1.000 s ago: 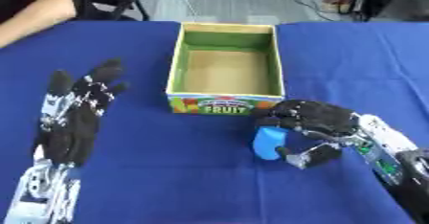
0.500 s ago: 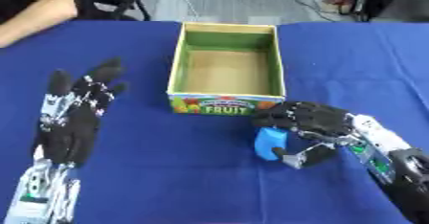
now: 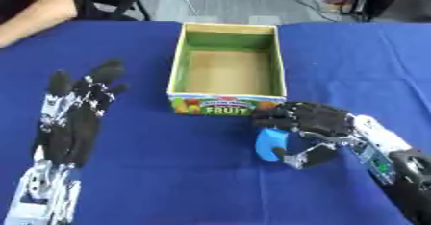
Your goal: Pick up objects on the table and place them in the box.
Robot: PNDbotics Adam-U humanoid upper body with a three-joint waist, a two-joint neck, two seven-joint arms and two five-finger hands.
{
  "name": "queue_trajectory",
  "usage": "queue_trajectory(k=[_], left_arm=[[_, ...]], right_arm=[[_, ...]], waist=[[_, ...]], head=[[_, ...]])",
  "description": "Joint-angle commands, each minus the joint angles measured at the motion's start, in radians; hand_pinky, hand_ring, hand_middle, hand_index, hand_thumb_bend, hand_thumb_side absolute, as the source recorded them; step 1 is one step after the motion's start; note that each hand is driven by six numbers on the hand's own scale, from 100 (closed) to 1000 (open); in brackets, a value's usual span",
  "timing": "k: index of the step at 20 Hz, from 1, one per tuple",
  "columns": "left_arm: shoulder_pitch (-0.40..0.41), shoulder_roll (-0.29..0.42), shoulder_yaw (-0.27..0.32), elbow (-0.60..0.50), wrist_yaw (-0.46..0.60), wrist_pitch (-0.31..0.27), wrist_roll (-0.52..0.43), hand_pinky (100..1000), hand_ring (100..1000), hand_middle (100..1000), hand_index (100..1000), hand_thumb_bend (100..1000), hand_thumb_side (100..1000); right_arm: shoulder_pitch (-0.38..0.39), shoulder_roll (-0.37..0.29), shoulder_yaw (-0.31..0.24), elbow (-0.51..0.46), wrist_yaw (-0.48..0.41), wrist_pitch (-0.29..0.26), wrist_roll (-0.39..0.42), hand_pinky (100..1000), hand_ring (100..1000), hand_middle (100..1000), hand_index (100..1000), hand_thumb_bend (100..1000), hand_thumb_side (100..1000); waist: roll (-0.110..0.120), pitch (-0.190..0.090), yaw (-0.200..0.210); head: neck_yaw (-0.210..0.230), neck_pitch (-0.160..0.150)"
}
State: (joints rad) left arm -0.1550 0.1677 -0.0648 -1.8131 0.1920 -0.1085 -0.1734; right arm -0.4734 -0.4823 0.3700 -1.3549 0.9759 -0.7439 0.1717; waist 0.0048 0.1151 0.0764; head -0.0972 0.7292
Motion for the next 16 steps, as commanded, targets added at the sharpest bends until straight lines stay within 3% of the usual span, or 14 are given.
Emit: queue_trajectory(k=[1,13,14,15,16], left_arm=[[-0.016,0.001,0.000,-0.017,0.006,-0.002,-0.003,908,969,925,787,821,1000],[-0.016,0.001,-0.002,-0.017,0.006,-0.002,-0.002,908,970,925,787,821,1000],[-0.016,0.001,-0.002,-0.017,0.006,-0.002,-0.002,908,970,925,787,821,1000],[-0.016,0.001,-0.002,-0.017,0.006,-0.002,-0.002,908,970,925,787,821,1000],[-0.016,0.001,-0.002,-0.017,0.006,-0.002,-0.002,908,970,925,787,821,1000]], right_arm=[[0.006,-0.020,-0.005,0.003,0.012,0.003,-0.002,721,760,892,962,100,755],[0.015,-0.024,-0.007,-0.006,0.008,0.011,-0.005,619,626,846,942,100,721],[0.015,-0.024,-0.007,-0.006,0.008,0.012,-0.005,598,600,836,938,100,668],[0.015,-0.024,-0.007,-0.006,0.009,0.014,-0.005,600,603,837,939,100,674],[0.015,-0.024,-0.007,-0.006,0.009,0.015,-0.005,584,581,830,936,100,591]], waist=[[0.000,-0.011,-0.002],[0.000,-0.014,-0.004],[0.000,-0.014,-0.004],[0.000,-0.014,-0.004],[0.000,-0.014,-0.004]], head=[[-0.008,-0.012],[-0.008,-0.013],[-0.008,-0.014],[-0.008,-0.014],[-0.008,-0.014]])
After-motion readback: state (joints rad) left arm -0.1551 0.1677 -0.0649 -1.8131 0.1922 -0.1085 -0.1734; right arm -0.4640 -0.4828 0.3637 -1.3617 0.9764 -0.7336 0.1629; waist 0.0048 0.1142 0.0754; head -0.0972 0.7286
